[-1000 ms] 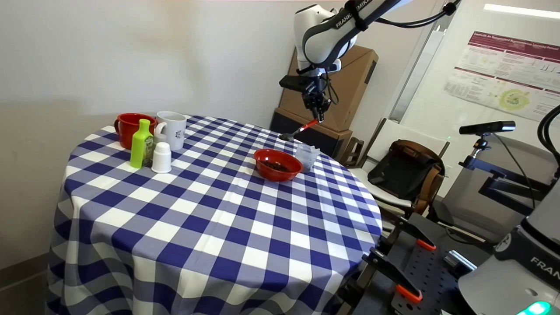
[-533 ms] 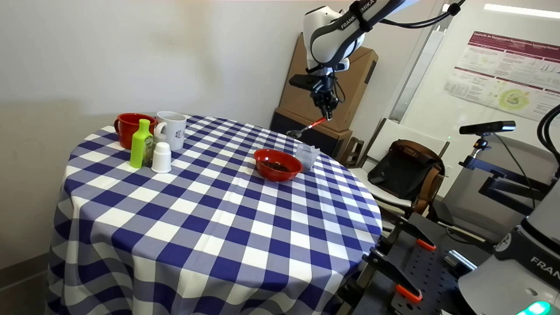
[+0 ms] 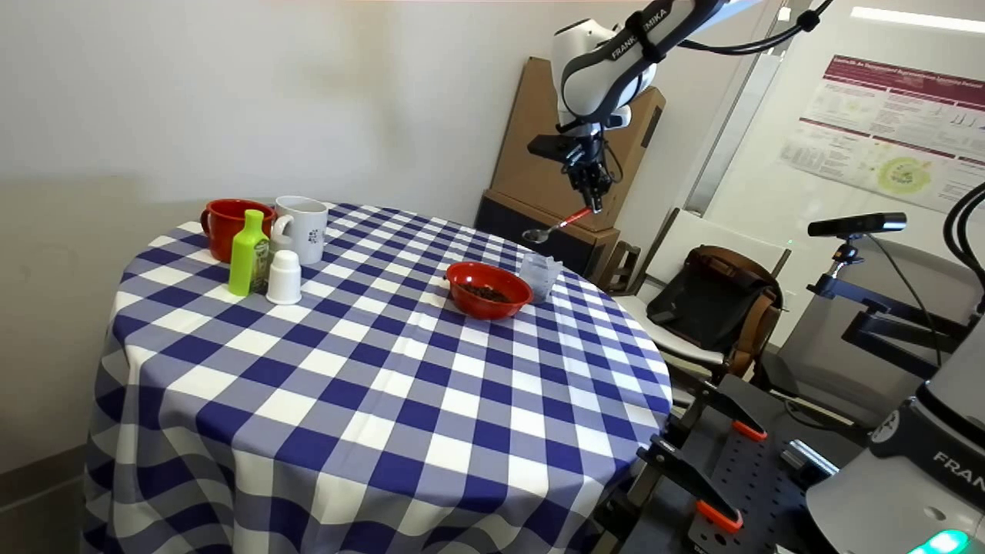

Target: Pick up the spoon, take one spoon of the objects from the red bowl and it in the measuring cup

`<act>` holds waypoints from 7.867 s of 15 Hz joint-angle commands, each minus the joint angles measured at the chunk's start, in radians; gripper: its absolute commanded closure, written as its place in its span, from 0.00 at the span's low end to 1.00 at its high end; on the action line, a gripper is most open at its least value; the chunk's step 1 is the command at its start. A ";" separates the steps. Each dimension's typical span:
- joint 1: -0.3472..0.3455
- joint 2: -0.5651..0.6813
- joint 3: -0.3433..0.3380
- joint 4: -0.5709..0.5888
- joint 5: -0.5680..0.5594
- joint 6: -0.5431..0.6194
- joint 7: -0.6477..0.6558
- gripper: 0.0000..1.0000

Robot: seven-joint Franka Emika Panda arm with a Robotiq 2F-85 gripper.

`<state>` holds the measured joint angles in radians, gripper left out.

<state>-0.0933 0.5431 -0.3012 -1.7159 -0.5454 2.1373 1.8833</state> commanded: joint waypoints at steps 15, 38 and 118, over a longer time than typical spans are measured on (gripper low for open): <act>0.046 -0.163 -0.009 -0.219 -0.276 0.124 0.093 0.93; 0.020 -0.269 0.131 -0.369 -0.775 0.106 0.449 0.93; -0.046 -0.893 0.164 -0.870 0.426 0.125 -1.374 0.00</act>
